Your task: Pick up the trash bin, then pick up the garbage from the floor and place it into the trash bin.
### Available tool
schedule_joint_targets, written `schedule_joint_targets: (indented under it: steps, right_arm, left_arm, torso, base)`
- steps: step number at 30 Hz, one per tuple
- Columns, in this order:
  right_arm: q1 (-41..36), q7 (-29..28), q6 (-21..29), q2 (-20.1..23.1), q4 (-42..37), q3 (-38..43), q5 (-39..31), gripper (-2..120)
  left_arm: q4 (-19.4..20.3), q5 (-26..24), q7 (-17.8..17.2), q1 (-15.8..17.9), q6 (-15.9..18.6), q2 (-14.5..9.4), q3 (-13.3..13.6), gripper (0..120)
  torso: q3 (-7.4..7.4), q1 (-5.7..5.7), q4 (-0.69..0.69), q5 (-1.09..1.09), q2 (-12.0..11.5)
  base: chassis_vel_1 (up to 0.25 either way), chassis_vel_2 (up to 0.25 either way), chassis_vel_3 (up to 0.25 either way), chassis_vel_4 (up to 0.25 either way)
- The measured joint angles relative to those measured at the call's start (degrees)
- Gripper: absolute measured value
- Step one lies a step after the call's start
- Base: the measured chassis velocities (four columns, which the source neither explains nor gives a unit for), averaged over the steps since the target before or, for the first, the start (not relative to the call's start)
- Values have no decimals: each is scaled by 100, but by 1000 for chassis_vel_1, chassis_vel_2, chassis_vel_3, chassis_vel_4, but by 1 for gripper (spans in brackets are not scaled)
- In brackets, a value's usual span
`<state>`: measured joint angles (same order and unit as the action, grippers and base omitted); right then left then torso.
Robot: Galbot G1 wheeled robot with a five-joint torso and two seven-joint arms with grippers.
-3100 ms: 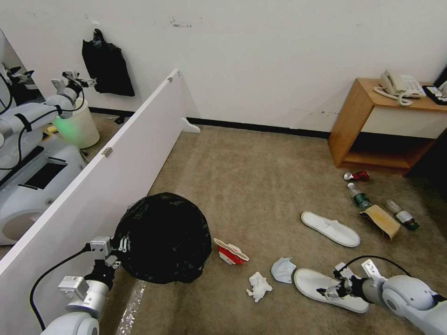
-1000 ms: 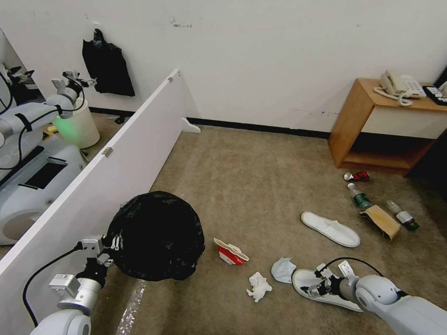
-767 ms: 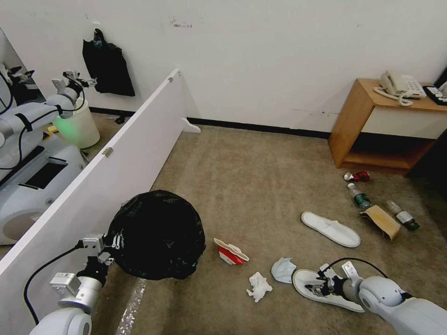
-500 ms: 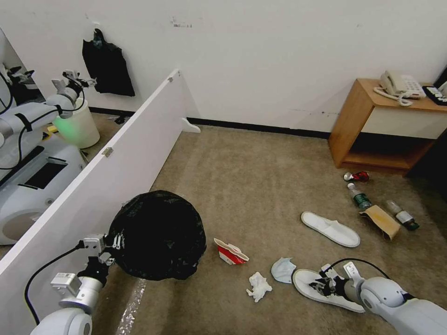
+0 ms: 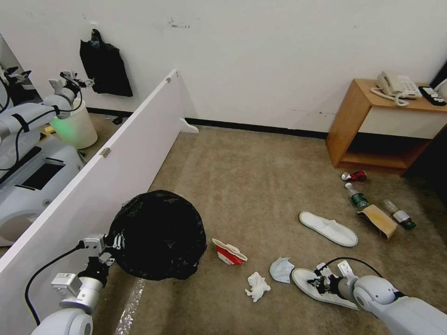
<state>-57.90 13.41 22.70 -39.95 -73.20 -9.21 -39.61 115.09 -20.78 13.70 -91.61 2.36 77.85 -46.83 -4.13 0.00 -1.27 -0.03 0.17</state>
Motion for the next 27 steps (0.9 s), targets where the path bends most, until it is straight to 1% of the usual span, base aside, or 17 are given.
schedule_joint_targets:
  steps: [2, 4, 7, 8, 9, 10, 11, 12, 13, 15, 16, 19, 20, 22, 23, 25, 27]
  right_arm:
    - [-25, -19, -3, 9, -20, 28, -3, 0]
    - [-118, -66, -11, 49, -110, 145, -17, 0]
    - [-240, -139, -10, 126, -255, 307, -37, 0]
    - [-346, -200, -10, 218, -397, 472, -65, 0]
    - [-346, -200, -10, 218, -397, 472, -65, 0]
    - [-458, -237, -11, 312, -522, 619, -89, 0]
    - [-612, -275, -10, 429, -687, 808, -113, 0]
    - [-786, -302, -9, 555, -862, 1010, -130, 0]
    - [-786, -302, -9, 555, -862, 1010, -130, 0]
    - [-1221, -355, 4, 843, -1224, 1453, -159, 0]
    - [-1221, -355, 4, 843, -1224, 1453, -159, 0]
    - [-1731, -383, -14, 1111, -1723, 2080, -124, 0]
    - [-1731, -383, -14, 1111, -1723, 2080, -124, 0]
    - [-1883, -380, -72, 1172, -1964, 2375, -102, 0]
    - [-1883, -380, -72, 1172, -1964, 2375, -102, 0]
    - [-1931, -419, -108, 1186, -2227, 2673, -175, 0]
    - [-1926, -445, -111, 1192, -2296, 2732, -224, 0]
  left_arm:
    - [5, 20, 1, 0, 1, 11, 10, 4]
    - [10, 41, 11, -2, 7, 17, 22, 4]
    - [10, 44, 26, -3, 16, -2, 29, 4]
    - [10, 45, 30, -2, 31, -30, 34, 4]
    - [10, 45, 30, -2, 31, -30, 34, 4]
    - [10, 39, 29, 1, 63, -60, 41, 4]
    - [10, 19, 24, 3, 95, -88, 51, 4]
    - [10, -16, 22, 10, 131, -129, 61, 4]
    - [10, -16, 22, 10, 131, -129, 61, 4]
    - [12, -91, 9, 24, 184, -234, 76, 4]
    - [12, -91, 9, 24, 184, -234, 76, 4]
    - [38, -256, 5, 25, 281, -406, 91, 4]
    - [38, -256, 5, 25, 281, -406, 91, 4]
    - [28, -341, 9, 37, 326, -516, 100, 4]
    - [28, -341, 9, 37, 326, -516, 100, 4]
    - [24, -522, -12, 59, 485, -647, 111, 4]
    - [32, -587, -15, 62, 541, -689, 122, 4]
  torso:
    - [0, 0, 2, 3, 0]
    - [-2, 0, 6, 13, -2]
    - [-3, 0, 7, 17, -4]
    - [-2, 0, 9, 14, -3]
    - [-2, 0, 9, 14, -3]
    - [-2, 0, 8, 10, -4]
    - [-3, 1, 2, 6, -4]
    - [-2, 0, 2, 8, -4]
    - [-2, 0, 2, 8, -4]
    - [-2, 0, -1, 3, -3]
    - [-2, 0, -1, 3, -3]
    - [-1, 0, -1, 4, -3]
    - [-1, 0, -1, 4, -3]
    - [-1, 0, 2, 3, -4]
    - [-1, 0, 2, 3, -4]
    - [-1, 0, 2, 3, -3]
    - [-1, 0, 3, 3, -3]
  base:
    - [0, 0, 0, 0]
    - [0, 0, 0, 0]
    - [0, 0, 0, 0]
    - [0, 0, 0, 0]
    - [0, 0, 0, 0]
    - [0, 0, 0, 0]
    - [0, 0, 0, 0]
    - [0, 0, 0, 0]
    - [0, 0, 0, 0]
    - [0, 0, 0, 0]
    - [0, 0, 0, 0]
    - [0, 0, 0, 0]
    - [0, 0, 0, 0]
    - [0, 0, 0, 0]
    - [0, 0, 0, 0]
    - [0, 0, 0, 0]
    - [0, 0, 0, 0]
